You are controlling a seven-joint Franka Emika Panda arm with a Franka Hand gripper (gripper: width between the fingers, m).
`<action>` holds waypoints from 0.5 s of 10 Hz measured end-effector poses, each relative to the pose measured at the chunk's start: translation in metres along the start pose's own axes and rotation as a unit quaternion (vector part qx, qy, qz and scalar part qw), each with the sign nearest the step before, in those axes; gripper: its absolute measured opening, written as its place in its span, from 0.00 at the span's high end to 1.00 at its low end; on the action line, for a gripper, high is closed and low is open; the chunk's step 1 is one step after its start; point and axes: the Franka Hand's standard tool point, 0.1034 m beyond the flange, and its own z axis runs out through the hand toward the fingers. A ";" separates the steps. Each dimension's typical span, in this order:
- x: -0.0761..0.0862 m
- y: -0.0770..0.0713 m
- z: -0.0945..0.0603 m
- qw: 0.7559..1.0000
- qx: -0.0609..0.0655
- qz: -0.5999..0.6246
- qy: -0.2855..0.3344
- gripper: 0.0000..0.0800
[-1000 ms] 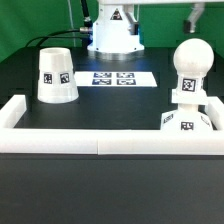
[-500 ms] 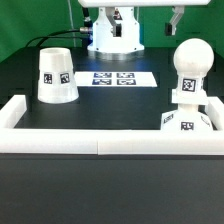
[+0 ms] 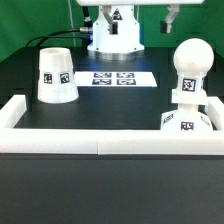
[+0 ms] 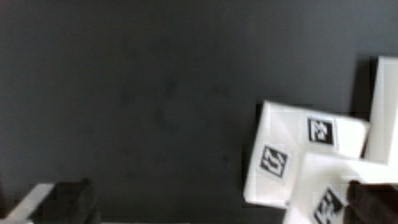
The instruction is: Assemble lamp
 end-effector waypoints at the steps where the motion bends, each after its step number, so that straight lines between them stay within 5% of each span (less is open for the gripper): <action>1: -0.018 0.006 0.003 1.000 0.000 0.004 -0.003 0.13; 5: -0.064 0.037 0.025 1.000 0.001 0.006 -0.009 0.13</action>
Offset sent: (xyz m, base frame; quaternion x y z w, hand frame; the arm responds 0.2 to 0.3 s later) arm -0.0546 -0.0349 -0.0180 0.0146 -0.0106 0.0218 0.9996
